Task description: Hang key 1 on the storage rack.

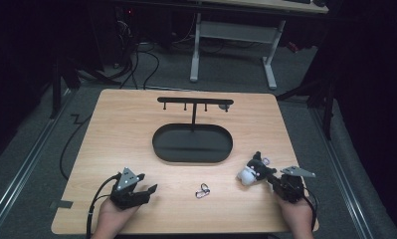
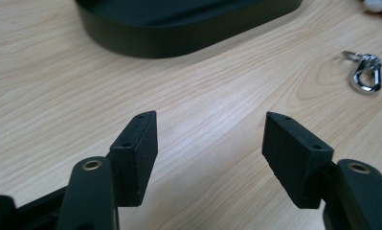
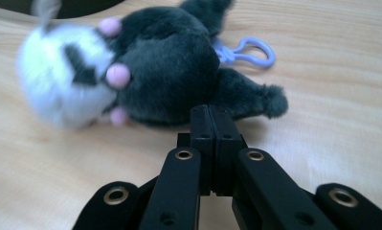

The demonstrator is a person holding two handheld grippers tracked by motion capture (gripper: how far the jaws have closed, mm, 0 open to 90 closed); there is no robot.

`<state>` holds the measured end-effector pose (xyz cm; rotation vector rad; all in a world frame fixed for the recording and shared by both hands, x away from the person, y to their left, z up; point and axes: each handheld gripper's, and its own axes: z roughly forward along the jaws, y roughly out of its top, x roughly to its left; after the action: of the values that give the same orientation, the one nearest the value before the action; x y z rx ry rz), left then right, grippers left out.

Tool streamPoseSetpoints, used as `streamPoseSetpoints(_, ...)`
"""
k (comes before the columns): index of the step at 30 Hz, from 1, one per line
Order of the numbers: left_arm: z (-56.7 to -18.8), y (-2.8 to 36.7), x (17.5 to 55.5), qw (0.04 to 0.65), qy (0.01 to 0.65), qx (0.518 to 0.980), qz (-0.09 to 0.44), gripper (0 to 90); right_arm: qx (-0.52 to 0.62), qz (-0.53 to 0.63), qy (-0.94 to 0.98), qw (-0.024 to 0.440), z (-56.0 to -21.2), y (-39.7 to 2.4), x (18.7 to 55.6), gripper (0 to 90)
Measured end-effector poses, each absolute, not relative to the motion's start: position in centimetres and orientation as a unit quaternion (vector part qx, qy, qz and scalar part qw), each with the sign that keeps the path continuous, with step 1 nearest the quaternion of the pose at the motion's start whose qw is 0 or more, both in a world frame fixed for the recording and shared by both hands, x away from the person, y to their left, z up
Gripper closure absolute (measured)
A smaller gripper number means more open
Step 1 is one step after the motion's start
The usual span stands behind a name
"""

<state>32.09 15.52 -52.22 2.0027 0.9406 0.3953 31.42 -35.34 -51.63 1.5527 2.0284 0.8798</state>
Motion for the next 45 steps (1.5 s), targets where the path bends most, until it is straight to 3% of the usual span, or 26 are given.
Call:
streamPoseSetpoints(6,-52.5,18.0,31.5,0.421,0.400,0.796,0.169,36.7,0.556,0.310,0.738,0.223,-51.9,-34.6,35.1,87.7)
streamPoseSetpoints(10,-52.4,18.8,31.5,0.422,0.407,0.792,0.170,36.3,0.551,0.312,0.740,0.227,-51.9,-34.3,35.5,86.7)
streamPoseSetpoints(19,-51.7,19.8,32.6,0.434,0.409,0.783,0.178,35.7,0.518,0.375,0.733,0.232,-48.7,-33.3,30.2,86.8)
streamPoseSetpoints(23,-51.7,19.4,33.1,0.432,0.402,0.786,0.182,35.7,0.490,0.403,0.746,0.200,-48.0,-30.9,28.3,86.9)
streamPoseSetpoints(29,-51.7,19.0,33.1,0.429,0.392,0.793,0.185,35.5,0.464,0.401,0.774,0.162,-49.3,-27.4,28.9,85.8)
streamPoseSetpoints(32,-51.6,19.2,32.9,0.433,0.392,0.790,0.186,35.5,0.465,0.375,0.783,0.173,-50.2,-26.5,30.2,84.7)
streamPoseSetpoints(39,-51.5,18.6,32.8,0.435,0.383,0.793,0.186,35.5,0.498,0.364,0.764,0.189,-50.6,-28.8,30.6,83.5)
streamPoseSetpoints(45,-50.9,16.1,32.4,0.429,0.350,0.814,0.176,34.6,0.500,0.373,0.759,0.186,-50.5,-29.9,29.6,75.2)
